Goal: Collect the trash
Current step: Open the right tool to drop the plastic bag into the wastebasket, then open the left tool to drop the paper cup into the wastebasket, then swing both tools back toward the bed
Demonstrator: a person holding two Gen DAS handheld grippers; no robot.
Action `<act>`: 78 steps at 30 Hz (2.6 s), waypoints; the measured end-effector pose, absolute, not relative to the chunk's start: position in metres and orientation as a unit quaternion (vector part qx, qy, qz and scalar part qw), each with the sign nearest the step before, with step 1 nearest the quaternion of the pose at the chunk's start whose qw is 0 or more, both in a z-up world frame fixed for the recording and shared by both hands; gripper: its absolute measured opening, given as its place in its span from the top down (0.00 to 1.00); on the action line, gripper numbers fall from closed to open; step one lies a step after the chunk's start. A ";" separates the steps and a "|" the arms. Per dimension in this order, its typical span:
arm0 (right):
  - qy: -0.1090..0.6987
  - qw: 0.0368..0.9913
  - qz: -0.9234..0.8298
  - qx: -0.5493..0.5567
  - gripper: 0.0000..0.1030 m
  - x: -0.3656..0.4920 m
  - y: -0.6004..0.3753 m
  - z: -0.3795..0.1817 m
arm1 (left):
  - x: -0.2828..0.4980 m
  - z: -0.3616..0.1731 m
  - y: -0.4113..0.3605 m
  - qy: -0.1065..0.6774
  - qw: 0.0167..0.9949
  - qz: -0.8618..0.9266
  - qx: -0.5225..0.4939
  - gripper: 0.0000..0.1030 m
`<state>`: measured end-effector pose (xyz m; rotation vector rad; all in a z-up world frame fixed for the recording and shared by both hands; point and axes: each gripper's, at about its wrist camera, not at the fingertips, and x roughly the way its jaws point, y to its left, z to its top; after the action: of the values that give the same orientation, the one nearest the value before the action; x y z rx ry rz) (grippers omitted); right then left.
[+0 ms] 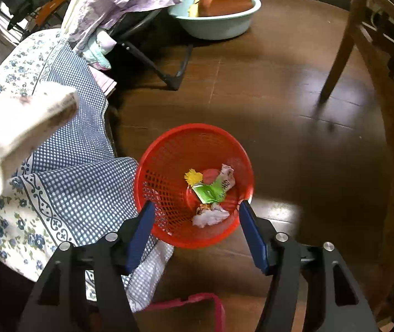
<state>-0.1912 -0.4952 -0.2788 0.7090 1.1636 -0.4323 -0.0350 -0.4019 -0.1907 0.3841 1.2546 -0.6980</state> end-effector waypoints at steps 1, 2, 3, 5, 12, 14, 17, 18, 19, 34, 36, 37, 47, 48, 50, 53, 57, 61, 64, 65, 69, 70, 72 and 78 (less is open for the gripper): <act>0.532 0.755 -0.199 0.327 0.40 -0.194 -0.496 -0.278 | -0.035 -0.193 -0.403 0.574 0.735 -0.317 0.174 0.94; 0.530 0.755 -0.201 0.329 0.40 -0.197 -0.497 -0.277 | -0.035 -0.195 -0.404 0.576 0.733 -0.318 0.174 0.94; 0.528 0.755 -0.202 0.332 0.40 -0.200 -0.498 -0.276 | -0.035 -0.197 -0.405 0.576 0.732 -0.317 0.178 0.94; 0.524 0.755 -0.204 0.338 0.40 -0.204 -0.500 -0.274 | -0.036 -0.201 -0.407 0.578 0.729 -0.316 0.183 0.94; 0.517 0.755 -0.205 0.349 0.40 -0.207 -0.503 -0.273 | -0.038 -0.234 -0.417 0.598 0.710 -0.304 0.214 0.94; 0.517 0.754 -0.205 0.349 0.40 -0.209 -0.504 -0.273 | -0.039 -0.244 -0.421 0.604 0.703 -0.303 0.221 0.94; 0.520 0.751 -0.207 0.351 0.40 -0.213 -0.504 -0.275 | -0.040 -0.252 -0.423 0.608 0.698 -0.303 0.227 0.94; 0.520 0.750 -0.207 0.352 0.40 -0.213 -0.505 -0.276 | -0.040 -0.253 -0.423 0.610 0.696 -0.303 0.227 0.94; 0.521 0.748 -0.208 0.353 0.40 -0.212 -0.504 -0.277 | -0.040 -0.254 -0.424 0.610 0.695 -0.304 0.227 0.94; 0.540 0.737 -0.198 0.356 0.38 -0.215 -0.498 -0.287 | -0.037 -0.265 -0.427 0.625 0.677 -0.307 0.237 0.57; 0.543 0.737 -0.196 0.353 0.38 -0.216 -0.496 -0.286 | -0.037 -0.259 -0.426 0.618 0.684 -0.314 0.227 0.48; 0.543 0.736 -0.196 0.352 0.38 -0.217 -0.496 -0.285 | -0.036 -0.255 -0.426 0.616 0.685 -0.319 0.221 0.42; 0.530 0.756 -0.215 0.318 0.22 -0.224 -0.498 -0.247 | -0.047 -0.166 -0.417 0.553 0.726 -0.379 0.152 0.25; 0.525 0.760 -0.220 0.312 0.20 -0.224 -0.498 -0.238 | -0.051 -0.149 -0.412 0.542 0.731 -0.389 0.142 0.22; 0.515 0.769 -0.227 0.302 0.15 -0.223 -0.496 -0.222 | -0.058 -0.119 -0.399 0.519 0.743 -0.405 0.122 0.14; 0.502 0.784 -0.223 0.290 0.14 -0.218 -0.489 -0.199 | -0.062 -0.076 -0.373 0.477 0.770 -0.412 0.097 0.07; 0.478 0.817 -0.198 0.256 0.14 -0.201 -0.465 -0.154 | -0.057 -0.036 -0.329 0.434 0.803 -0.399 0.085 0.07; 0.447 0.852 -0.165 0.216 0.09 -0.178 -0.433 -0.106 | -0.030 -0.007 -0.267 0.397 0.850 -0.336 0.083 0.07; 0.428 0.875 -0.123 0.193 0.09 -0.149 -0.398 -0.074 | -0.002 0.007 -0.222 0.379 0.880 -0.273 0.087 0.07; 0.425 0.878 -0.112 0.188 0.08 -0.142 -0.390 -0.069 | 0.012 0.013 -0.204 0.379 0.887 -0.250 0.086 0.07; 0.411 0.895 -0.056 0.163 0.08 -0.092 -0.341 -0.041 | 0.067 0.030 -0.137 0.361 0.917 -0.154 0.072 0.07; 0.409 0.897 -0.046 0.160 0.08 -0.079 -0.331 -0.036 | 0.078 0.033 -0.122 0.356 0.922 -0.134 0.068 0.07; 0.404 0.901 -0.021 0.157 0.08 -0.047 -0.307 -0.024 | 0.104 0.037 -0.089 0.347 0.931 -0.095 0.059 0.07; 0.377 0.921 0.013 0.100 0.06 0.036 -0.239 -0.005 | 0.141 0.018 -0.019 0.361 0.932 -0.028 0.004 0.07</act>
<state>0.0364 -0.2390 -0.0050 0.2061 0.7744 0.0261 0.1414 -0.0193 0.0179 0.0091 0.7398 -0.0571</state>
